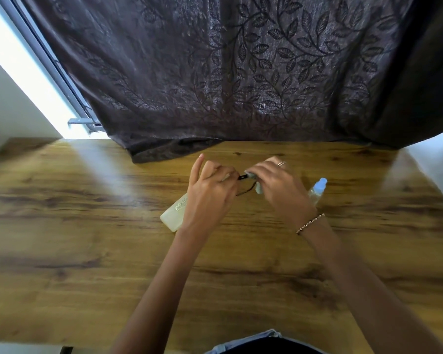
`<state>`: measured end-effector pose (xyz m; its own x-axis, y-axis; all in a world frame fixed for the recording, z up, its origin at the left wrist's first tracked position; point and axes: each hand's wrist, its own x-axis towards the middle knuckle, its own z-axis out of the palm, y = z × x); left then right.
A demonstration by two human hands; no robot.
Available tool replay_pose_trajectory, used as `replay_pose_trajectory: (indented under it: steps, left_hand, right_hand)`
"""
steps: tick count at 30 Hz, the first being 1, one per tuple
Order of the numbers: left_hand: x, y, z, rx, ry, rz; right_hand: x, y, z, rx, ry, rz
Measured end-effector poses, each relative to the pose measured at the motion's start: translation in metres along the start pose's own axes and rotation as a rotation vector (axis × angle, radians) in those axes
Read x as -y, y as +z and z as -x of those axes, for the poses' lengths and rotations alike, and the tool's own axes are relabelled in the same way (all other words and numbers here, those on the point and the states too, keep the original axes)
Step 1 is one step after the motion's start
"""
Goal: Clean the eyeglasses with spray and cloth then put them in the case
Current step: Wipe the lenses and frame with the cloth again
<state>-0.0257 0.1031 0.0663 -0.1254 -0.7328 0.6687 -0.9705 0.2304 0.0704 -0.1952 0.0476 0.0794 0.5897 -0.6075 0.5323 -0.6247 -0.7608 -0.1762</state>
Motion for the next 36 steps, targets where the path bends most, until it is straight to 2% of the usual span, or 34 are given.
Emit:
replay_pose_trajectory:
  steps: [3,6,11,17,23,26,30,36]
  left_hand:
    - [0.003,-0.001,0.0,-0.024,0.0,0.031]
    - [0.0,0.001,-0.003,-0.032,-0.004,0.05]
    - [0.0,-0.001,-0.006,-0.051,0.032,0.065]
    - [0.014,-0.003,-0.007,-0.061,0.016,0.083]
    - [0.002,0.001,-0.021,-0.037,0.018,0.126]
    - [0.01,-0.005,-0.018,-0.032,0.053,0.093]
    - [0.023,-0.011,-0.013,-0.044,0.018,0.107]
    - [0.008,-0.004,-0.021,0.001,0.018,0.119]
  right_hand:
    - [-0.01,-0.001,0.001,-0.026,0.038,0.009]
    - [-0.004,0.004,-0.002,-0.078,-0.005,0.032]
    - [0.003,0.005,0.0,-0.169,0.004,-0.046]
    - [-0.024,0.001,0.006,-0.226,0.16,-0.072]
    - [0.005,0.002,-0.011,-0.246,-0.014,-0.023]
    - [-0.008,0.002,-0.007,-0.203,0.003,-0.012]
    - [-0.033,-0.001,0.0,-0.218,0.118,0.002]
    - [0.006,0.005,-0.016,-0.225,-0.028,-0.009]
